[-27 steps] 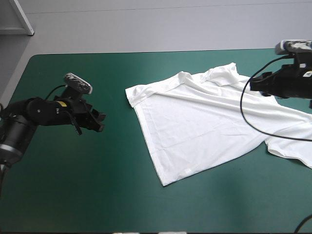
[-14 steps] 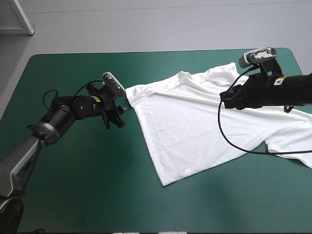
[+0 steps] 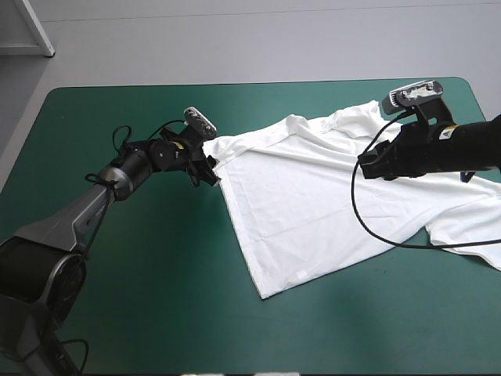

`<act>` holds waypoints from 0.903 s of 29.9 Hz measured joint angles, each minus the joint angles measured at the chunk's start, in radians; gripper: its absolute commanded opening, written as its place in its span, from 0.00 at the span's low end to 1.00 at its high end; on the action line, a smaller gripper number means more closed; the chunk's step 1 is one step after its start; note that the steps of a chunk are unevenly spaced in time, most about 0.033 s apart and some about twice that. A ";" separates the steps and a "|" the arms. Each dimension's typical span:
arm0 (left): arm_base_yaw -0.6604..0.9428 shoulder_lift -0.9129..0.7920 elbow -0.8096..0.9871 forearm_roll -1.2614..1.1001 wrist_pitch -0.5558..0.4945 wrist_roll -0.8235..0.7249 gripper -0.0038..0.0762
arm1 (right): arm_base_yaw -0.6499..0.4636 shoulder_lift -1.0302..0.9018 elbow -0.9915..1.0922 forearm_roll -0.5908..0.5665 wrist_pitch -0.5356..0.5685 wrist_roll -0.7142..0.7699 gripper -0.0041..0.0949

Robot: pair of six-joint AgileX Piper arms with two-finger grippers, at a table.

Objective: Fold the cloth

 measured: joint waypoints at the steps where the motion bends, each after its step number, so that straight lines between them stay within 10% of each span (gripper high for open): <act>1: 0.000 0.021 -0.025 0.000 0.010 0.000 0.56 | 0.001 0.000 0.000 0.000 0.000 0.000 0.46; 27: -0.001 0.215 -0.248 0.011 0.221 -0.089 0.62 | 0.004 0.000 0.000 0.021 -0.007 0.031 0.46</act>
